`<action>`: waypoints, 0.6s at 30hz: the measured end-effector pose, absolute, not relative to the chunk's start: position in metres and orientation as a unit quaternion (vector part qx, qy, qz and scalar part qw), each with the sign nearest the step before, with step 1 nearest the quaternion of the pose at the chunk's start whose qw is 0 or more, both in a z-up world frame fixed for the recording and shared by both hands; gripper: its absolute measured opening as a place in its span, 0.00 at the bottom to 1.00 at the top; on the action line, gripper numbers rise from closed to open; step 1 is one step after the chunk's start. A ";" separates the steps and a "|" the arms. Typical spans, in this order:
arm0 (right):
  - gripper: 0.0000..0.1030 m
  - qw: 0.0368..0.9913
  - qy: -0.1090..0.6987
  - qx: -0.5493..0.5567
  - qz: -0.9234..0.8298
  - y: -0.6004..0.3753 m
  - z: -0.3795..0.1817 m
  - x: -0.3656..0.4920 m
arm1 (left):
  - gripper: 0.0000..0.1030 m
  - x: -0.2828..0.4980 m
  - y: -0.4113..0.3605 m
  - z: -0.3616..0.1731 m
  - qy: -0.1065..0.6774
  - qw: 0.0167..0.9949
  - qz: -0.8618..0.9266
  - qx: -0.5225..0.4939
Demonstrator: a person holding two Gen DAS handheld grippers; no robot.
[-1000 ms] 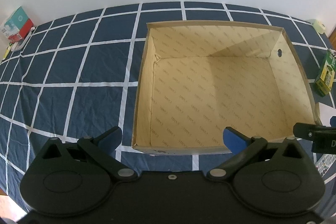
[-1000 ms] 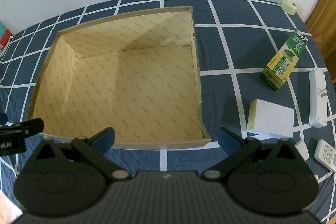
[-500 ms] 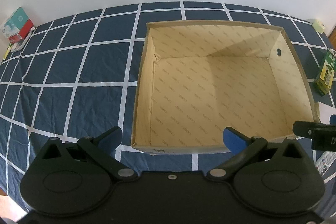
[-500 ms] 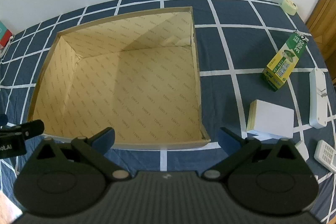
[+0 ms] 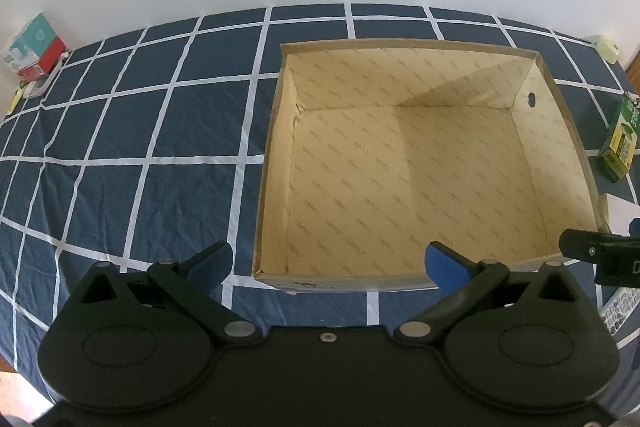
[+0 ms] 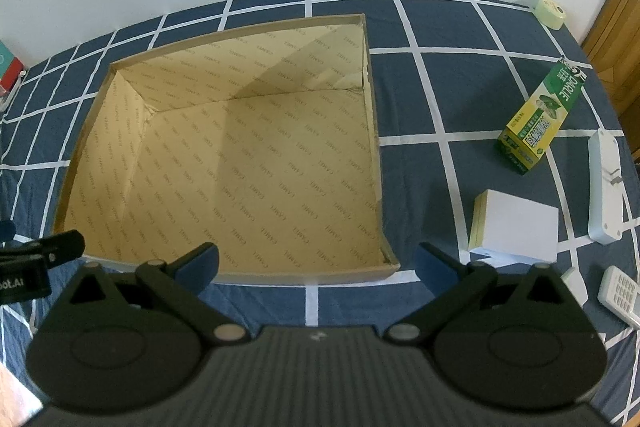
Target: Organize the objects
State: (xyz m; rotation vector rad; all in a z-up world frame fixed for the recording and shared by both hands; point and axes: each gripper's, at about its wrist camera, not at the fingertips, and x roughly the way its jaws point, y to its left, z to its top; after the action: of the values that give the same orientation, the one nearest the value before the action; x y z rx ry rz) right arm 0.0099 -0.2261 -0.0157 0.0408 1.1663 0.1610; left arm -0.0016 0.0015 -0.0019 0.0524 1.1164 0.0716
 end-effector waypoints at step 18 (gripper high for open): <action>1.00 0.836 0.543 0.020 0.077 -0.223 -0.012 0.005 | 1.00 -0.005 0.003 0.002 0.528 0.848 0.042 0.022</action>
State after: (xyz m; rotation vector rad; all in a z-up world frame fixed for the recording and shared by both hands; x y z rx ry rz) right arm 0.0045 -0.2232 -0.0118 0.0422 1.1503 0.1637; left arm -0.0049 0.0028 0.0017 0.0461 1.1129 0.0875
